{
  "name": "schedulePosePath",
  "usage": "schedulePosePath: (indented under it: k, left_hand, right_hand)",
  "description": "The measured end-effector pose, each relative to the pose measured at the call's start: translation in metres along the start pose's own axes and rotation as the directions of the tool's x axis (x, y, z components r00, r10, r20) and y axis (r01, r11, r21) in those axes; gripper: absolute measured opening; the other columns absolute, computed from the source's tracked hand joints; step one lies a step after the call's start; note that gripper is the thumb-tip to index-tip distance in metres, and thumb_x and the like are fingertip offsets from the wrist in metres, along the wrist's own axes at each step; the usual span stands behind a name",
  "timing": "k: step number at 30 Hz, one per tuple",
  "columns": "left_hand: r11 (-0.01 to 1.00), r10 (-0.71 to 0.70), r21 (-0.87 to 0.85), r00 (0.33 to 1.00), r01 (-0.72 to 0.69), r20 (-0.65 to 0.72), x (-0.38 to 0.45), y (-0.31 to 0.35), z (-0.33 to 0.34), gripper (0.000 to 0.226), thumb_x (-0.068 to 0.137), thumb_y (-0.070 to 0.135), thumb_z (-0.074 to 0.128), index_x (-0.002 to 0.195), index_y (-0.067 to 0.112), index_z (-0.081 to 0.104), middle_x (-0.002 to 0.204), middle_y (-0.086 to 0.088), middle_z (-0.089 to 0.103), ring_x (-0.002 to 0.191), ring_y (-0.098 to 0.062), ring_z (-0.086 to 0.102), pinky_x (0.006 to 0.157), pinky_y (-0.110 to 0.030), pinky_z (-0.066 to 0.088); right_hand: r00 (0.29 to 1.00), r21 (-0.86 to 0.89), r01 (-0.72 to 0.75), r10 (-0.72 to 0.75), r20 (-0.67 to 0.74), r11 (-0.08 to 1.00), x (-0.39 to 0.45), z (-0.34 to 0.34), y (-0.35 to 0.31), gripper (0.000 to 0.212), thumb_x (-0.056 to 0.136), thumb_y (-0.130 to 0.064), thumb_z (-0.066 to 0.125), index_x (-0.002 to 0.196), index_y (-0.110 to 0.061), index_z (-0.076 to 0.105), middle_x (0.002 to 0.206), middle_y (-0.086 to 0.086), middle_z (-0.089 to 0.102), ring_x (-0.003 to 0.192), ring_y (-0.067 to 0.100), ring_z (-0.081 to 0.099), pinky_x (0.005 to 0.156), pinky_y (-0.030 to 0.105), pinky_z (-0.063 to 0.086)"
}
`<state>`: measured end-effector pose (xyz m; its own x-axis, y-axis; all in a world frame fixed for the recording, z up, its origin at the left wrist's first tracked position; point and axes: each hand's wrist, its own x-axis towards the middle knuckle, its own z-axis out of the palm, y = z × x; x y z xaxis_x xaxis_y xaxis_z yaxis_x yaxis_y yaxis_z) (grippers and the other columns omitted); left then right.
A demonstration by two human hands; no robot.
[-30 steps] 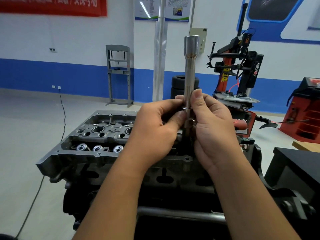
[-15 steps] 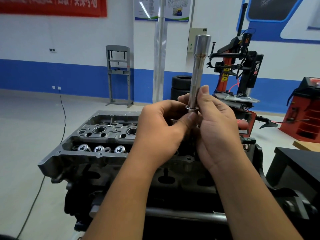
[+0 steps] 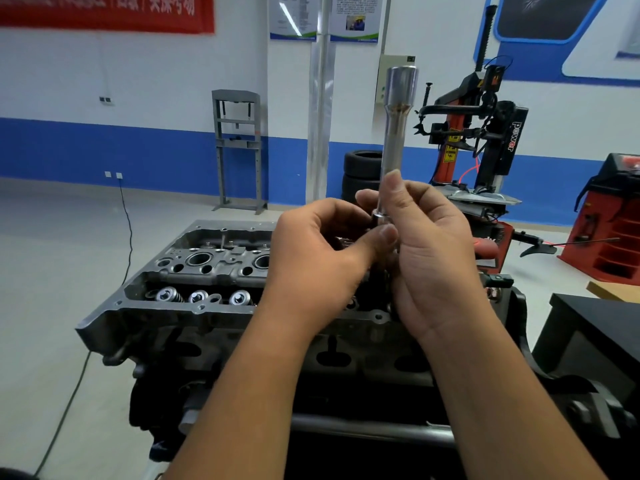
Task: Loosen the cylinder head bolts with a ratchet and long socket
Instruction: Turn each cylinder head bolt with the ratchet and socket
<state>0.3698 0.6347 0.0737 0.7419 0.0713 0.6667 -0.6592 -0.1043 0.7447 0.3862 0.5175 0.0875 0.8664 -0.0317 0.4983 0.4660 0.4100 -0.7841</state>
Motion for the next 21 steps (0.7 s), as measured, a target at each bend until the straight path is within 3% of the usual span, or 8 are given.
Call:
schedulePosePath:
  k: [6, 8, 11, 13, 17, 21]
  left_hand:
    - [0.995, -0.028, -0.085, 0.982, 0.044, 0.186, -0.0005, 0.0022, -0.0052, 0.031, 0.098, 0.004, 0.069, 0.112, 0.031, 0.073, 0.108, 0.013, 0.079, 0.107, -0.003, 0.074, 0.087, -0.016, 0.058]
    - [0.998, -0.018, -0.059, 0.990, 0.026, 0.139, -0.0004, 0.0015, -0.0040, 0.029, 0.095, 0.003, 0.073, 0.106, 0.030, 0.073, 0.103, 0.013, 0.080, 0.100, -0.002, 0.075, 0.082, -0.014, 0.058]
    - [1.000, -0.019, -0.010, 0.999, 0.020, 0.034, -0.0006, -0.0020, -0.0024, 0.021, 0.083, 0.014, 0.087, 0.097, 0.024, 0.076, 0.092, 0.008, 0.080, 0.089, -0.009, 0.077, 0.078, -0.025, 0.063]
    - [1.000, -0.024, -0.017, 0.999, 0.025, 0.047, 0.0001, -0.0034, -0.0040, 0.020, 0.085, 0.017, 0.086, 0.102, 0.021, 0.078, 0.095, 0.006, 0.080, 0.093, -0.011, 0.078, 0.082, -0.030, 0.064]
    - [0.996, -0.047, -0.070, 0.979, 0.062, 0.198, 0.0006, -0.0035, -0.0058, 0.025, 0.100, 0.009, 0.069, 0.114, 0.029, 0.075, 0.109, 0.010, 0.080, 0.108, -0.006, 0.074, 0.091, -0.021, 0.059]
    - [0.999, -0.043, -0.013, 0.994, 0.045, 0.096, 0.0008, -0.0055, -0.0036, 0.018, 0.090, 0.013, 0.081, 0.101, 0.027, 0.075, 0.097, 0.010, 0.080, 0.094, -0.006, 0.077, 0.078, -0.018, 0.060]
  right_hand:
    - [0.999, -0.054, 0.041, -0.041, 0.006, 0.998, 0.0008, 0.0014, 0.0028, 0.040, 0.086, -0.048, 0.064, 0.091, -0.010, 0.074, 0.097, 0.015, 0.074, 0.108, 0.047, 0.069, 0.094, 0.059, 0.058]
    - [1.000, -0.030, 0.025, -0.024, 0.007, 0.999, 0.0017, 0.0012, 0.0031, 0.035, 0.087, -0.048, 0.064, 0.085, -0.015, 0.077, 0.095, 0.015, 0.074, 0.101, 0.046, 0.070, 0.090, 0.056, 0.061]
    - [1.000, -0.015, 0.022, -0.021, 0.021, 1.000, 0.0005, 0.0000, 0.0019, 0.024, 0.075, -0.048, 0.078, 0.078, -0.024, 0.076, 0.094, 0.010, 0.076, 0.092, 0.031, 0.073, 0.082, 0.050, 0.063]
    - [0.999, -0.036, 0.039, -0.038, 0.027, 0.999, -0.0009, -0.0003, 0.0024, 0.023, 0.073, -0.045, 0.080, 0.079, -0.024, 0.075, 0.094, 0.009, 0.076, 0.093, 0.032, 0.074, 0.085, 0.052, 0.062]
    - [0.998, -0.062, 0.056, -0.055, 0.011, 0.997, 0.0000, 0.0029, 0.0027, 0.037, 0.085, -0.048, 0.065, 0.086, -0.012, 0.074, 0.092, 0.010, 0.074, 0.095, 0.034, 0.072, 0.089, 0.052, 0.061]
    - [0.999, -0.012, 0.033, -0.033, 0.001, 0.999, 0.0007, 0.0017, 0.0014, 0.029, 0.081, -0.047, 0.070, 0.080, -0.018, 0.076, 0.090, 0.006, 0.075, 0.089, 0.026, 0.073, 0.079, 0.044, 0.063]
